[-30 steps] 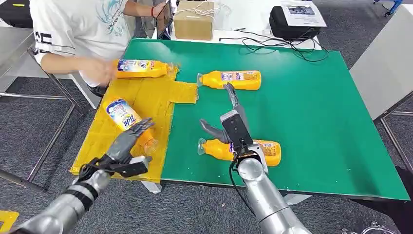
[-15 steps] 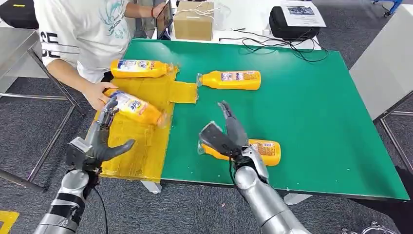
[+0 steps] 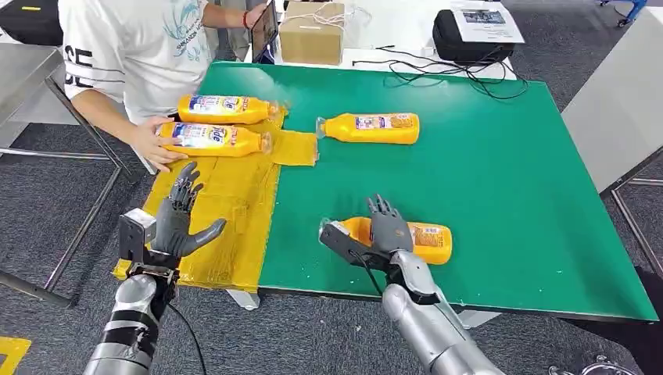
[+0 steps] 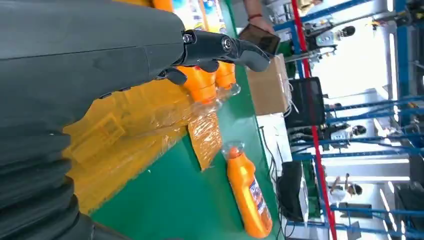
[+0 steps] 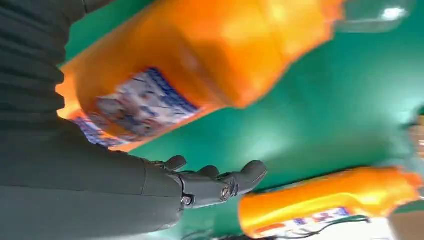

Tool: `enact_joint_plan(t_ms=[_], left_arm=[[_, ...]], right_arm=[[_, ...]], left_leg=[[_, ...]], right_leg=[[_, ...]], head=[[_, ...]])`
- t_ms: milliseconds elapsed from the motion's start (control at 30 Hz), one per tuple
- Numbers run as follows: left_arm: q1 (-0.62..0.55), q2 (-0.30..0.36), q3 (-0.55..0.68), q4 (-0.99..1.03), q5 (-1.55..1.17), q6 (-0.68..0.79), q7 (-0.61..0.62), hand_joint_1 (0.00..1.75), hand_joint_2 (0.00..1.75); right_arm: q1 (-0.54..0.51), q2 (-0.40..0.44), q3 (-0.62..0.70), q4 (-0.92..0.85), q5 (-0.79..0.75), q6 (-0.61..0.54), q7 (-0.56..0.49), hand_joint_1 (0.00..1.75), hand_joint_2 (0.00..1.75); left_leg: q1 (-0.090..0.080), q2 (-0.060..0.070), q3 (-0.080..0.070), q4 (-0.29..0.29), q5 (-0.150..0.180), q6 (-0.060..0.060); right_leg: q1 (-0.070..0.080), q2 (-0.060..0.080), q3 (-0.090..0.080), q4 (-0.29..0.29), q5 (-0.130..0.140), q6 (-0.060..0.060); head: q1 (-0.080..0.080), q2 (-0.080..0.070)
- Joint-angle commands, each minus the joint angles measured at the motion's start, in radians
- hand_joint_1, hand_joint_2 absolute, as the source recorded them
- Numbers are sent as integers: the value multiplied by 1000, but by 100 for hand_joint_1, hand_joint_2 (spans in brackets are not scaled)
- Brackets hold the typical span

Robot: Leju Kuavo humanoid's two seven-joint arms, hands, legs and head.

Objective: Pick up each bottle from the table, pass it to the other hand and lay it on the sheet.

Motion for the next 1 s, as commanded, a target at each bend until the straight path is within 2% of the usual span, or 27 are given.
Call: enact_joint_plan(t_ms=[33, 100, 200, 267, 500, 567, 633, 733, 767, 967, 1000], left_arm=[[-36, -36, 38, 82, 13, 3, 19, 0, 175], [-33, -33, 46, 79, 21, 3, 27, 0, 175], [-31, -31, 53, 77, 26, 2, 29, 0, 175], [-30, -30, 55, 75, 22, 6, 31, 0, 175], [-21, -22, 63, 72, 11, 12, 30, 0, 175], [-19, -20, 66, 70, 10, 13, 30, 0, 175], [-17, -18, 68, 68, 7, 14, 30, 0, 175], [-19, -17, 67, 71, 6, 11, 30, 0, 175], [-21, -16, 66, 73, 6, 8, 30, 0, 175], [-22, -16, 66, 74, 6, 8, 30, 0, 175], [-22, -16, 66, 74, 6, 8, 30, 0, 175]], right_arm=[[1, -52, 16, 7, 91, -16, 61, 0, 175], [7, -66, 3, 0, 124, 3, 85, 0, 175], [10, -76, -8, 3, 136, 12, 93, 0, 175], [13, -85, -18, 6, 162, 21, 108, 0, 175], [39, -124, -47, -6, 177, 76, 107, 0, 175], [53, -138, -55, -26, 184, 81, 115, 0, 175], [65, -150, -68, -40, 184, 94, 115, 0, 175], [60, -151, -77, -26, 171, 108, 108, 2, 175], [54, -155, -82, -11, 162, 120, 101, 166, 175], [48, -154, -81, 1, 161, 123, 97, 166, 175], [48, -154, -81, 1, 161, 123, 97, 175, 175]], left_leg=[[0, -2, 4, 0, -1, -1], [1, -2, 8, 0, -3, -1], [0, -2, 3, -1, -1, -1], [0, -2, 6, -1, -2, -1], [0, -2, 4, -1, -1, -1], [1, -2, 9, -1, -3, -1], [0, -2, 4, -1, -1, -1], [1, -2, 5, -1, -1, -1], [1, -2, 6, 0, -2, -1], [1, -2, 6, -1, -2, -1], [1, -2, 5, -1, -1, -1]], right_leg=[[0, -2, 5, 0, -2, -1], [1, -2, 8, 0, -4, -2], [0, -2, 4, 0, -2, -1], [1, -2, 6, 0, -3, -1], [0, -2, 5, -1, -2, -1], [1, -2, 9, 0, -4, -2], [0, -2, 5, -1, -1, -1], [1, -2, 6, -1, -2, -1], [1, -2, 7, 0, -3, -1], [1, -2, 7, -1, -2, -2], [1, -2, 7, -1, -2, -1]], head=[[0, 0], [0, 0], [0, 0], [0, 0], [0, 0], [0, 0], [0, 0], [0, 0], [0, 0], [0, 0], [0, 0]])
